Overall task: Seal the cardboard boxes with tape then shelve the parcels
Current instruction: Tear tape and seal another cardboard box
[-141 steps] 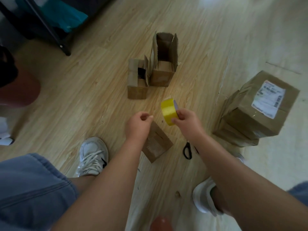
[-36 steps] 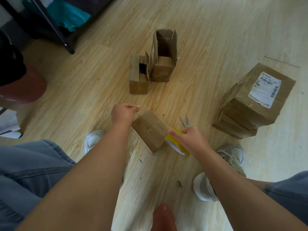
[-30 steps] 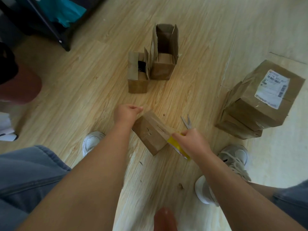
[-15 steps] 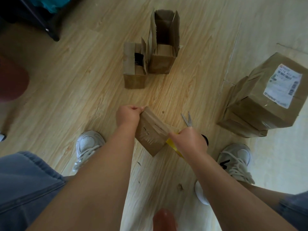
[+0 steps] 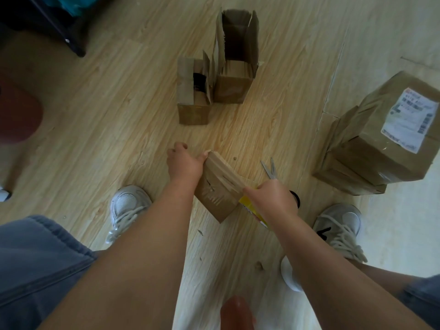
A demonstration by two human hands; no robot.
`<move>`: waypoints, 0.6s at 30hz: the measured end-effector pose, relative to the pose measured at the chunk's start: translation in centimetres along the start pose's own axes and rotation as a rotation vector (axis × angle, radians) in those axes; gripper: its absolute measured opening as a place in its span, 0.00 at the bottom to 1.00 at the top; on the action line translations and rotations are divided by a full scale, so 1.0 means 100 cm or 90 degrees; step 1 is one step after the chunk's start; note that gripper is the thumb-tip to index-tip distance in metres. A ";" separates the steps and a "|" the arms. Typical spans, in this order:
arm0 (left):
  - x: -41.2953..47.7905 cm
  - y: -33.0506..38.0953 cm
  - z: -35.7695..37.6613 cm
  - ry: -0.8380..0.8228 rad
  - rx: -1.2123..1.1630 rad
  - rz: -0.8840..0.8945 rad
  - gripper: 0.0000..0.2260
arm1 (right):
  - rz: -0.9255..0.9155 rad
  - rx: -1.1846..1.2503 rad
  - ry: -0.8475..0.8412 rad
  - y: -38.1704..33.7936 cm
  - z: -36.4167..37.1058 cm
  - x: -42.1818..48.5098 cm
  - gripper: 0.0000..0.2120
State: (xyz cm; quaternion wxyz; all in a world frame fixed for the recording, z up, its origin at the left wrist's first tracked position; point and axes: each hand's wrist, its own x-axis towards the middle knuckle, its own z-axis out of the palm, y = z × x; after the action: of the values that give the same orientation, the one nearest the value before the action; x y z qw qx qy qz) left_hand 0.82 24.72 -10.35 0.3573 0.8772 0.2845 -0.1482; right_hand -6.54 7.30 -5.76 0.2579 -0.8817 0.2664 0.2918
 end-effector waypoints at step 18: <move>-0.035 -0.020 0.010 -0.011 0.227 0.326 0.22 | -0.045 0.065 -0.051 0.013 -0.002 0.006 0.24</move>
State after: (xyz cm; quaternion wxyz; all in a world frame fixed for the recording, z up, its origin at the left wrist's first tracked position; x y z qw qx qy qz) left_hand -3.24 23.75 -10.53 0.2257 0.9680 0.0205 -0.1081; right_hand -6.88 6.08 -6.37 0.3228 -0.8640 0.2393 0.3035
